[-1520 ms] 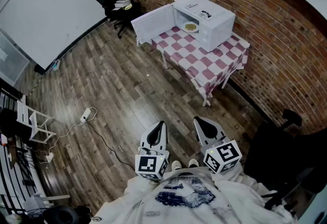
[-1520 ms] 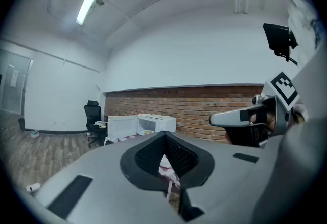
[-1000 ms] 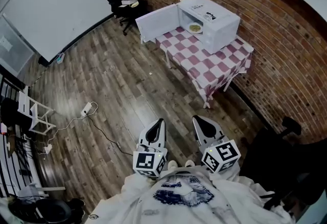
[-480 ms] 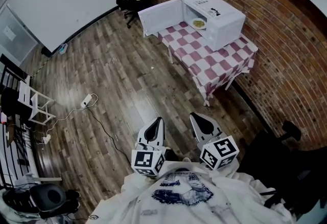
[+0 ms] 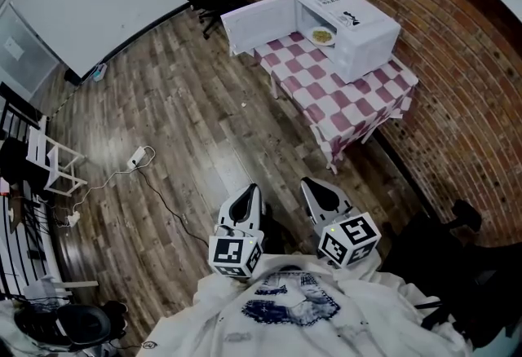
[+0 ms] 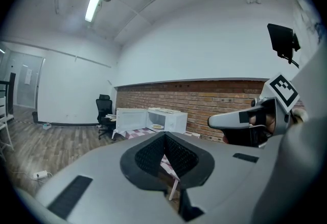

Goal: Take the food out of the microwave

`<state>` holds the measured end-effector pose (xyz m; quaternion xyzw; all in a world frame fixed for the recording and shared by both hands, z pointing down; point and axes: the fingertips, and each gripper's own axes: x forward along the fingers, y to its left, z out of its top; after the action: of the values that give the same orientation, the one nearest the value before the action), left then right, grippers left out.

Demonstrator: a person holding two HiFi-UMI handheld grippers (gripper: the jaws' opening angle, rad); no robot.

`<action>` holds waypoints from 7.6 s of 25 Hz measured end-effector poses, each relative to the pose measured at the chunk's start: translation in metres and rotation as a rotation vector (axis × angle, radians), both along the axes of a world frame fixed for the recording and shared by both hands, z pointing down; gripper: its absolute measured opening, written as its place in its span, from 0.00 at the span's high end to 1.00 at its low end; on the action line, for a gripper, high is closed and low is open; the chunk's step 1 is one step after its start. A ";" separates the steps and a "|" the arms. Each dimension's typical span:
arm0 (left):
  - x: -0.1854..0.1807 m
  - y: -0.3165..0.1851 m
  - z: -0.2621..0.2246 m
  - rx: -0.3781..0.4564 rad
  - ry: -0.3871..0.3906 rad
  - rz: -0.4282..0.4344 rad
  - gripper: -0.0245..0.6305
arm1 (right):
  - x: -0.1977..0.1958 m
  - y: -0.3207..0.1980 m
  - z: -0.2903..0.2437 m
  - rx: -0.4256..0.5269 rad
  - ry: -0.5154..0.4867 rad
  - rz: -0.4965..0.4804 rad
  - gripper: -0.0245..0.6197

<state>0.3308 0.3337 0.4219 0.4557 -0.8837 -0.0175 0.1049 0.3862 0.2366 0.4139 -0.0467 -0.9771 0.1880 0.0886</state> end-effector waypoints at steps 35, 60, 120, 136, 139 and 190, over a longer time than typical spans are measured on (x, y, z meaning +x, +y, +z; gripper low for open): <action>-0.337 -0.037 0.002 0.072 0.034 0.222 0.95 | -0.295 -0.029 0.000 0.053 0.054 0.273 0.94; -0.418 -0.155 0.026 0.015 0.076 0.352 0.95 | -0.387 -0.140 0.023 0.019 0.089 0.359 0.94; -0.524 -0.501 0.042 -0.054 0.065 0.839 0.95 | -0.463 -0.427 0.043 -0.009 0.132 0.836 0.94; -0.532 -0.517 0.076 -0.089 0.082 0.960 0.95 | -0.465 -0.423 0.050 0.011 0.152 0.981 0.94; -0.529 -0.518 0.078 -0.081 0.073 0.978 0.95 | -0.464 -0.423 0.050 0.012 0.156 0.991 0.94; -0.522 -0.568 0.239 -0.117 1.001 0.820 0.45 | -0.437 -0.422 0.063 -0.019 0.223 1.048 0.94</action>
<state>-0.1917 -0.2342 0.6609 0.6864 -0.4819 -0.1383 0.5268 -0.0507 -0.1852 0.4771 0.4667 -0.8524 0.2198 0.0856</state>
